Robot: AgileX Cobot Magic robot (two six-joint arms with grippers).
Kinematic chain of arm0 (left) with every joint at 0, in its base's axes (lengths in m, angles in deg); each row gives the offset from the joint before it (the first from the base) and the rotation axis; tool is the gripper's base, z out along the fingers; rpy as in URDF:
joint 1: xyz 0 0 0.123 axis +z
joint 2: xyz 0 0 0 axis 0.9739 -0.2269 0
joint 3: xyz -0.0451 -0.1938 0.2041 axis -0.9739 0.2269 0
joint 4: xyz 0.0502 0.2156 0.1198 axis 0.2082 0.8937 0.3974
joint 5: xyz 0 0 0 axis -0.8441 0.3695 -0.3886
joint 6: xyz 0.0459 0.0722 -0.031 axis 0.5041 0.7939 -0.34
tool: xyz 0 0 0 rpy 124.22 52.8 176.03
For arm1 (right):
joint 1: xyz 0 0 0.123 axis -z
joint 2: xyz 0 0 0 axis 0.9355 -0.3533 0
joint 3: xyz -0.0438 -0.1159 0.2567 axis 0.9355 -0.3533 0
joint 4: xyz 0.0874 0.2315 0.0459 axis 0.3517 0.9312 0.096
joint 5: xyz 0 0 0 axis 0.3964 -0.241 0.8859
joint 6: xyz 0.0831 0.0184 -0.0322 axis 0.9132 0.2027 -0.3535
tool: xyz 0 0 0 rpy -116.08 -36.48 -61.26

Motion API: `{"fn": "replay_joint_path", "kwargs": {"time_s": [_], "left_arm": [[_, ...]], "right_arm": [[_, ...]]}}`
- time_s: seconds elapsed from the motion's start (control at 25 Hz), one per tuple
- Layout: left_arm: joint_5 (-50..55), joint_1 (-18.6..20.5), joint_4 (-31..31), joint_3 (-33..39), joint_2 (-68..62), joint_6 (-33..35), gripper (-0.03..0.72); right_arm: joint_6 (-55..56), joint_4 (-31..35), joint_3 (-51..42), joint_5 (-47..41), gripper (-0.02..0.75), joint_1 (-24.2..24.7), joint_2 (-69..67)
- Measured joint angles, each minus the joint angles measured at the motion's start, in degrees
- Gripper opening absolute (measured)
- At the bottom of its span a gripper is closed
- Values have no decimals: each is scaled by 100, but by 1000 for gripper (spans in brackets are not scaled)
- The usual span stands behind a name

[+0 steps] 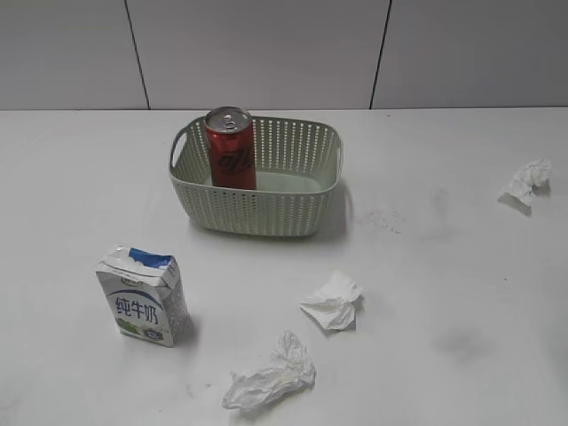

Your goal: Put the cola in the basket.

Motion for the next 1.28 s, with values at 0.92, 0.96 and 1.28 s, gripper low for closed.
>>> {"fn": "replay_joint_path", "kwargs": {"time_s": [0.92, 0.96, 1.28], "left_arm": [[0, 0, 0, 0, 0, 0, 230], [0, 0, 0, 0, 0, 0, 230], [0, 0, 0, 0, 0, 0, 230]], "right_arm": [[83, 46, -3277, 1396, 561, 0, 1921], [98, 54, -3277, 1413, 561, 0, 2022], [109, 353, -3281, 1342, 561, 0, 3135]]}}
